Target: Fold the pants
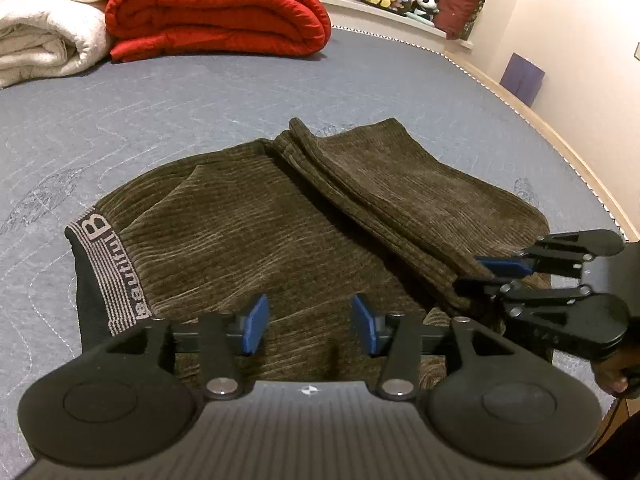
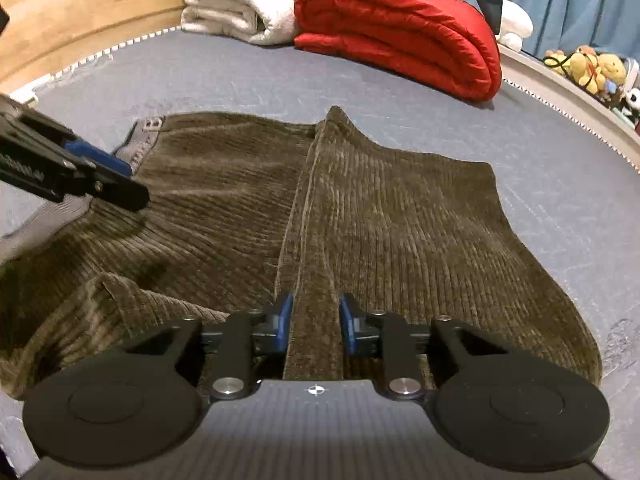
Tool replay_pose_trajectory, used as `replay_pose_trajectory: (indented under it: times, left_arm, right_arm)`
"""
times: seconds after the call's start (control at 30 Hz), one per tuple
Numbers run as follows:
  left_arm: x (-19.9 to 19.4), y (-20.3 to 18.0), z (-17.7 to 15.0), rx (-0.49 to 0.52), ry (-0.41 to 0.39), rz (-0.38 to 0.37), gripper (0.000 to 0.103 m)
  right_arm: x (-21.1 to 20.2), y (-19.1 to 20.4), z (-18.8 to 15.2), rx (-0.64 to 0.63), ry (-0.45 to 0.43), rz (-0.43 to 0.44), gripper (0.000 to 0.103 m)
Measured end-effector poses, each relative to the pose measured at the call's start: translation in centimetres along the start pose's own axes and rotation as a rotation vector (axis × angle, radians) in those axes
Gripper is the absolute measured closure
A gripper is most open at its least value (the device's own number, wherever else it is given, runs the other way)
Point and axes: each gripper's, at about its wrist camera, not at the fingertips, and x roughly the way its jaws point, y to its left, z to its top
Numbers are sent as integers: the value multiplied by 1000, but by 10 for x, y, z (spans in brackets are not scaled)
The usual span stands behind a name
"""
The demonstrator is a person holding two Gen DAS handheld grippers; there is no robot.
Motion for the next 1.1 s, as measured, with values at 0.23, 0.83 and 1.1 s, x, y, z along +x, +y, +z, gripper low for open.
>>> replay_pose_trajectory:
  times: [0.23, 0.83, 1.1]
  left_arm:
    - [2, -8, 1, 13, 10, -6, 50]
    - [16, -46, -20, 89, 206, -283, 44]
    - [26, -115, -62, 370, 370, -472, 60]
  right_arm:
    - [-35, -34, 0, 138, -121, 15, 96]
    - [-168, -189, -128, 766, 11, -457, 100]
    - [-183, -200, -163, 677, 64, -513, 96]
